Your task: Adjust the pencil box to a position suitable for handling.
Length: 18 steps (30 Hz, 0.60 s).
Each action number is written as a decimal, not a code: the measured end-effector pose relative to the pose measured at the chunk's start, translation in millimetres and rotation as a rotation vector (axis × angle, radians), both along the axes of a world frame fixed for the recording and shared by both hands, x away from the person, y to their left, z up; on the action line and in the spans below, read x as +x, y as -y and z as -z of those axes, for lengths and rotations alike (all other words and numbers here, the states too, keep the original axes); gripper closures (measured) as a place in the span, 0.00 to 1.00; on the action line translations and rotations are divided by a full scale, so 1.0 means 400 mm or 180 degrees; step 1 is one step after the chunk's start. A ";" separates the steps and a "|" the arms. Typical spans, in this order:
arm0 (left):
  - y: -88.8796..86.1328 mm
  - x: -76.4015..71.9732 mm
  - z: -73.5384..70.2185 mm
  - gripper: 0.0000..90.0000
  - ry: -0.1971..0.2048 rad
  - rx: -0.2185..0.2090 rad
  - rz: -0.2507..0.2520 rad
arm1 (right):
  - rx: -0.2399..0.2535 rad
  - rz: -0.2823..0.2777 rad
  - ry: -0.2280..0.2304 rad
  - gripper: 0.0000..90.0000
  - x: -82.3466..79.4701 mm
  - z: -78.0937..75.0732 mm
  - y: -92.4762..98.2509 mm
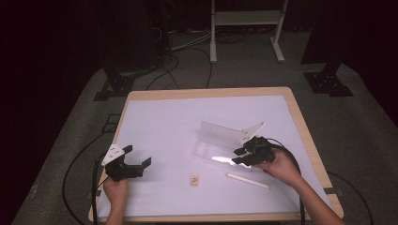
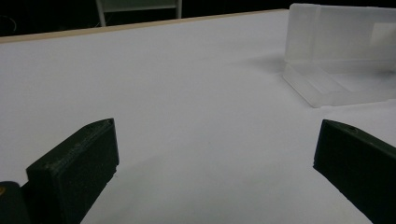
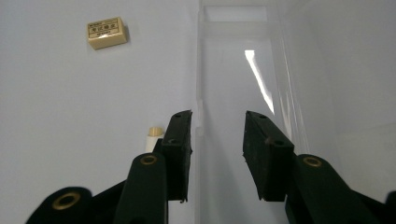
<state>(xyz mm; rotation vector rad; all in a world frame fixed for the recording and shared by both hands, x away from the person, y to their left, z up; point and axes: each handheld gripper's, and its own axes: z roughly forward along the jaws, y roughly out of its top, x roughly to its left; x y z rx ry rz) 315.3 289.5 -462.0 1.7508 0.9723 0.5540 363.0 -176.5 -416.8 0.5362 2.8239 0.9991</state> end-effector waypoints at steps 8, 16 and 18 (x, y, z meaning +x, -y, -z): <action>0.000 0.000 0.000 0.00 0.0000 0.0000 0.0000 | 0.0030 0.0086 0.0015 0.65 -0.016 -0.004 0.028; 0.000 0.000 0.000 0.00 -0.0004 0.0005 0.0000 | 0.0012 0.0181 0.0031 0.64 -0.033 -0.002 0.068; 0.000 0.000 0.000 0.00 -0.0004 0.0004 -0.0001 | 0.0011 0.0196 0.0043 0.64 -0.037 -0.002 0.076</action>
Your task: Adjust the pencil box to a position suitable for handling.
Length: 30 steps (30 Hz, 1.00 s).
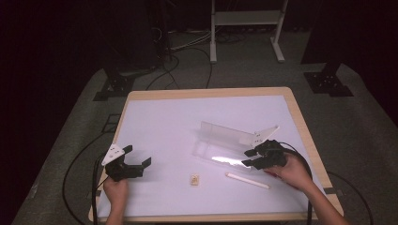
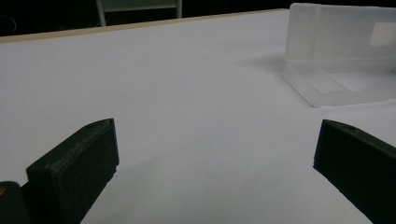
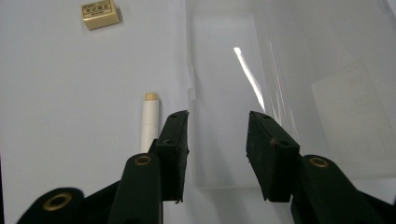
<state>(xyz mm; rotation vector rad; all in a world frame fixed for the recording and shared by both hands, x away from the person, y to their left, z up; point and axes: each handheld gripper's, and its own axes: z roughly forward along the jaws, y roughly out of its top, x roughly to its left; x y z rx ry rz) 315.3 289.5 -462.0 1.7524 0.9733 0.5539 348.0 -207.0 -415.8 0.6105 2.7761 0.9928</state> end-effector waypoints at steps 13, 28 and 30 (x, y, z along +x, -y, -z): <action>0.000 0.000 0.000 0.00 0.0000 0.0009 0.0000 | 0.0021 0.0162 0.0014 0.63 -0.031 0.009 0.068; 0.001 0.000 0.000 0.00 0.0001 0.0020 0.0002 | 0.0014 0.0260 0.0045 0.62 -0.058 0.016 0.125; 0.002 0.000 0.000 0.00 0.0001 0.0021 0.0002 | 0.0006 0.0275 0.0041 0.62 -0.062 0.020 0.132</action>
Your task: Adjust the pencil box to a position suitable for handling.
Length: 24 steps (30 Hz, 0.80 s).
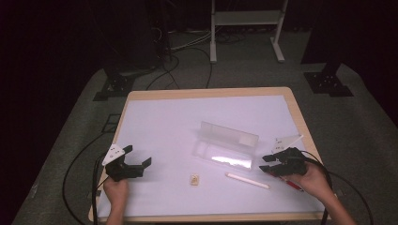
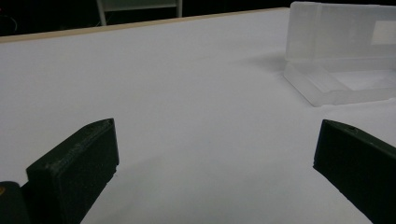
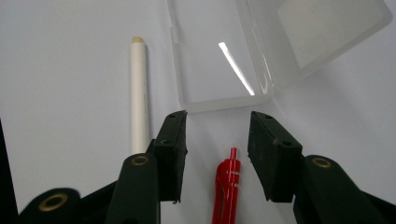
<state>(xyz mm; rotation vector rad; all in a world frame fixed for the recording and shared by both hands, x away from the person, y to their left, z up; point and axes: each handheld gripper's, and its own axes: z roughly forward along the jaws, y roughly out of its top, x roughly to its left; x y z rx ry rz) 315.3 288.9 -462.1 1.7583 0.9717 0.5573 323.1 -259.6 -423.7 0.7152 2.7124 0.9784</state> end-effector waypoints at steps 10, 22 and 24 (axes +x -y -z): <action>0.001 0.000 0.000 0.00 -0.0003 0.0001 -0.0003 | 0.0008 0.0091 -0.0040 0.62 -0.015 0.021 0.034; 0.002 0.000 0.000 0.00 -0.0005 0.0025 -0.0014 | 0.0051 0.0195 -0.0107 0.64 -0.032 0.047 0.077; 0.002 0.000 0.000 0.00 -0.0006 0.0024 -0.0013 | 0.0046 0.0207 -0.0113 0.64 -0.035 0.050 0.083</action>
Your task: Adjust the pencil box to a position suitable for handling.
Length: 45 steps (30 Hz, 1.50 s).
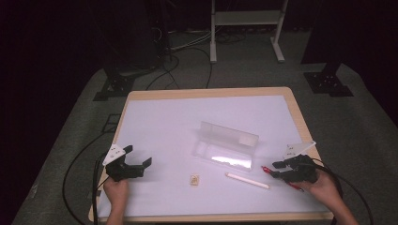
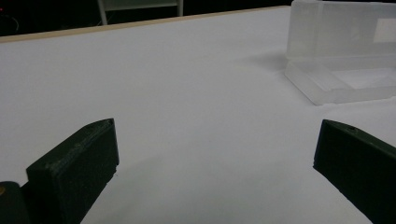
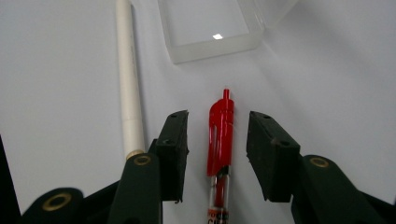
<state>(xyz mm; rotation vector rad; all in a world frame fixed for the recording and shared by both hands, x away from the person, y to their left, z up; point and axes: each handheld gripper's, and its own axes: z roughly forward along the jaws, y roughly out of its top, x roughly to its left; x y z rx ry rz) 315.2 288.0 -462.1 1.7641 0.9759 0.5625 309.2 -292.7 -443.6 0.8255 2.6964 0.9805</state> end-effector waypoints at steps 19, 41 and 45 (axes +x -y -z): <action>-0.001 -0.001 0.000 0.00 0.0001 -0.0008 -0.0007 | -0.0005 0.0076 -0.0085 0.73 -0.032 0.049 0.043; -0.001 -0.001 0.000 0.00 -0.0001 -0.0008 -0.0007 | 0.0011 0.0146 0.0013 0.88 -0.044 0.047 0.053; -0.001 -0.001 0.000 0.00 -0.0001 -0.0009 -0.0002 | 0.0036 0.0151 0.0039 0.88 -0.045 0.029 0.052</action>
